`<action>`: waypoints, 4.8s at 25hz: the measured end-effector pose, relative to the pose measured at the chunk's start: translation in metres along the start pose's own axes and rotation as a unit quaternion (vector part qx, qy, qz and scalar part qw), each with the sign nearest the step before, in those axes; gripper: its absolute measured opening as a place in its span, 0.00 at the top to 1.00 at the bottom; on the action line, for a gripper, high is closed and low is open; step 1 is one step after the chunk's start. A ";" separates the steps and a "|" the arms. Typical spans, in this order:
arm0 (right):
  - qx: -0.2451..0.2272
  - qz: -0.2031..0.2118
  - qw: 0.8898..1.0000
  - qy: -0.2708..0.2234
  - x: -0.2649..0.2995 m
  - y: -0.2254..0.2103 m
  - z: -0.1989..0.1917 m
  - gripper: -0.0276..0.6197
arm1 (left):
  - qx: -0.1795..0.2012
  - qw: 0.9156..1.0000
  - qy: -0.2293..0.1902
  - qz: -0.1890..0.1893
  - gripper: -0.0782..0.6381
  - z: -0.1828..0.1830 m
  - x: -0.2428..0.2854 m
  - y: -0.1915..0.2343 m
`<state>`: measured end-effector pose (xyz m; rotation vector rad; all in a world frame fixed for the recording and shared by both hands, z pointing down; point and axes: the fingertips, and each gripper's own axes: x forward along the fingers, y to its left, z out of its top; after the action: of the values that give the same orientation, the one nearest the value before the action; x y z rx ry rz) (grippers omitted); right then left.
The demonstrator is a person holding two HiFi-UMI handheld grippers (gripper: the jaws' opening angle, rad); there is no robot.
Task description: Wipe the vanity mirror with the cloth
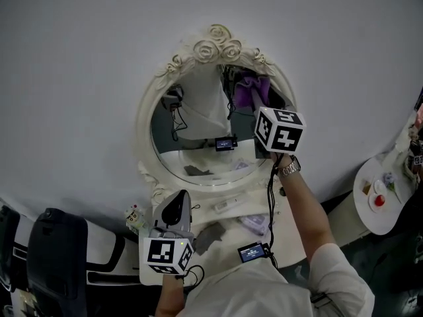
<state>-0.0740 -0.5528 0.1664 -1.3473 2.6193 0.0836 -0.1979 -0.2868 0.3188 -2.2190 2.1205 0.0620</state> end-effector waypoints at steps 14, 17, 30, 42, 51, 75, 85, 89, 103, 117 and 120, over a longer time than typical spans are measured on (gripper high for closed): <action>0.028 0.176 0.983 0.050 0.013 0.169 -0.043 0.72 | -0.003 0.994 0.010 0.108 0.89 -0.003 -0.058 0.047; 0.026 0.199 0.978 0.059 0.019 0.203 -0.055 0.72 | -0.003 0.989 0.013 0.145 0.89 -0.005 -0.081 0.062; 0.001 0.200 0.978 0.056 0.031 0.236 -0.068 0.72 | -0.005 0.982 0.022 0.189 0.89 -0.009 -0.108 0.081; -0.014 0.101 0.993 0.060 0.017 0.117 -0.070 0.72 | -0.001 0.997 0.029 0.075 0.89 -0.016 -0.046 0.032; -0.016 -0.010 0.998 0.068 -0.003 0.001 -0.077 0.71 | -0.003 1.000 0.029 -0.002 0.89 -0.024 -0.009 -0.015; 0.004 -0.003 0.999 0.054 -0.030 0.026 -0.073 0.72 | -0.010 0.999 0.037 0.031 0.89 -0.030 -0.030 -0.007; 0.003 0.156 0.984 0.092 -0.004 0.196 -0.112 0.71 | -0.007 0.987 0.037 0.155 0.89 -0.027 -0.102 0.043; 0.006 0.186 0.977 0.104 0.001 0.240 -0.128 0.71 | -0.009 0.979 0.037 0.199 0.89 -0.030 -0.131 0.060; -0.012 0.183 0.978 0.102 0.021 0.276 -0.152 0.71 | -0.007 0.967 0.055 0.249 0.89 -0.034 -0.159 0.086; -0.032 0.075 0.991 0.106 0.002 0.124 -0.158 0.71 | -0.015 0.993 0.068 0.099 0.89 -0.051 -0.062 0.035; -0.037 0.040 0.993 0.107 -0.004 0.084 -0.157 0.71 | -0.019 0.995 0.069 0.068 0.89 -0.054 -0.045 0.019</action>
<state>-0.1627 -0.5220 0.3176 -1.3421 2.8758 0.0503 -0.2205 -0.2476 0.3757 -2.1536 2.3599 -0.0457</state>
